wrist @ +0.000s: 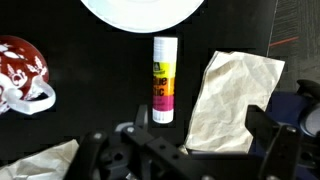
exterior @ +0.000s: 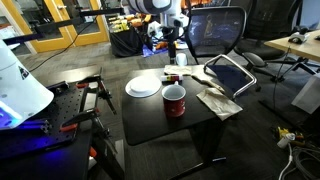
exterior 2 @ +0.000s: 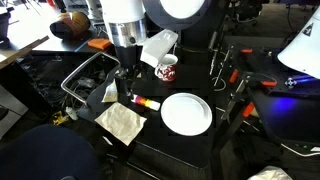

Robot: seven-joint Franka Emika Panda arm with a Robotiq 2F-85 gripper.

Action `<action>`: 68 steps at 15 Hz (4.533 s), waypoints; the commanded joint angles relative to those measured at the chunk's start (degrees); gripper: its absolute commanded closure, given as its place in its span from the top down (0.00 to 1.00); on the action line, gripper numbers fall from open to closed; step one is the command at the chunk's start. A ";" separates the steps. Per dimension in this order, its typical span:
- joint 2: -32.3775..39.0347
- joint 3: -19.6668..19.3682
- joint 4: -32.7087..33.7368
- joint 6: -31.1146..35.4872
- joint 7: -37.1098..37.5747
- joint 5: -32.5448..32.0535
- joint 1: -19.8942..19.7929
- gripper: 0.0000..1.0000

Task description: Place the glue stick inside the red mug

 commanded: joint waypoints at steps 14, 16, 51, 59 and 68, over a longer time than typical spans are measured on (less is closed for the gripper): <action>8.49 -6.27 3.18 7.33 2.51 1.08 4.91 1.00; 9.71 -7.55 3.53 8.87 3.50 1.49 6.04 1.00; -0.61 -21.30 -4.29 5.68 17.71 2.60 15.66 0.08; -6.24 -28.50 -4.20 -8.78 40.59 -14.10 22.25 0.08; -9.01 -20.94 -0.29 -27.85 63.82 -34.58 17.66 0.08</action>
